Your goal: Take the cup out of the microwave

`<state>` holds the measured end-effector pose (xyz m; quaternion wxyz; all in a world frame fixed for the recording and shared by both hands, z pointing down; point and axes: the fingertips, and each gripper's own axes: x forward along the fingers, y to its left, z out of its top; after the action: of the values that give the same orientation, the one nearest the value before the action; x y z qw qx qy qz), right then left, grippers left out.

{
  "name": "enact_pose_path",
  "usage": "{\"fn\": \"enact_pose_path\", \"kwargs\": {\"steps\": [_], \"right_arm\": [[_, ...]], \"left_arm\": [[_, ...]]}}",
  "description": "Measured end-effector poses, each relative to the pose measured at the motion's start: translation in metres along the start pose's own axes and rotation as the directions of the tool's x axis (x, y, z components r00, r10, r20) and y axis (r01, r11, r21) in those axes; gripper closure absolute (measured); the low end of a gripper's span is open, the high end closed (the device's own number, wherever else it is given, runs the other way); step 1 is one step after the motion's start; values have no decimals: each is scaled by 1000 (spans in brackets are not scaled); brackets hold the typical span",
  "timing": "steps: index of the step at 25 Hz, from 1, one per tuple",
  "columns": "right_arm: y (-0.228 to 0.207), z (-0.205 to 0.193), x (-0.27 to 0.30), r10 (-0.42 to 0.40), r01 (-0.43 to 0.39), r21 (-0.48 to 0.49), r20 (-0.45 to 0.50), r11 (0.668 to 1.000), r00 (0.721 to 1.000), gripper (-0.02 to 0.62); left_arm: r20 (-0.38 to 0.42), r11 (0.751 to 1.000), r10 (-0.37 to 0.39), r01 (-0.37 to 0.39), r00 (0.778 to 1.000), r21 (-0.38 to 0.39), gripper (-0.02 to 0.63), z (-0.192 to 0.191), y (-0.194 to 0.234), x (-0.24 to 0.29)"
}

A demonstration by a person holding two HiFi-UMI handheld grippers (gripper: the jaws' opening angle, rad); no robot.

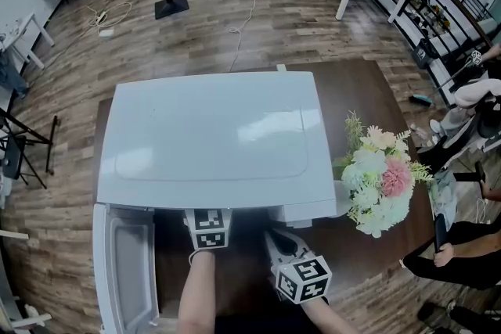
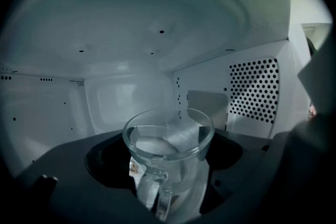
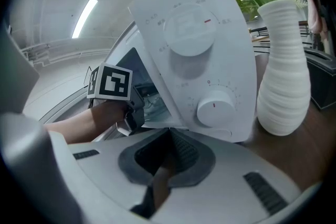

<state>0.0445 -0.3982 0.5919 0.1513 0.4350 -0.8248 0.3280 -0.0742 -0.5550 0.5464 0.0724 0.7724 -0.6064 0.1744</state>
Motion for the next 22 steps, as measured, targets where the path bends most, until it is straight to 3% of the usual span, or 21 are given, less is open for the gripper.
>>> {"fn": "enact_pose_path", "kwargs": {"steps": [5, 11, 22], "right_arm": [[0, 3, -1, 0, 0, -1, 10, 1000, 1000, 600], [1, 4, -4, -3, 3, -12, 18, 1000, 1000, 600], [10, 5, -9, 5, -4, -28, 38, 1000, 999, 600]], "left_arm": [[-52, 999, -6, 4, 999, -35, 212, -24, -3, -1], [20, 999, -12, 13, 1000, -36, 212, -2, -7, -9], [36, 999, -20, 21, 999, -32, 212, 1, -12, -33]]}}
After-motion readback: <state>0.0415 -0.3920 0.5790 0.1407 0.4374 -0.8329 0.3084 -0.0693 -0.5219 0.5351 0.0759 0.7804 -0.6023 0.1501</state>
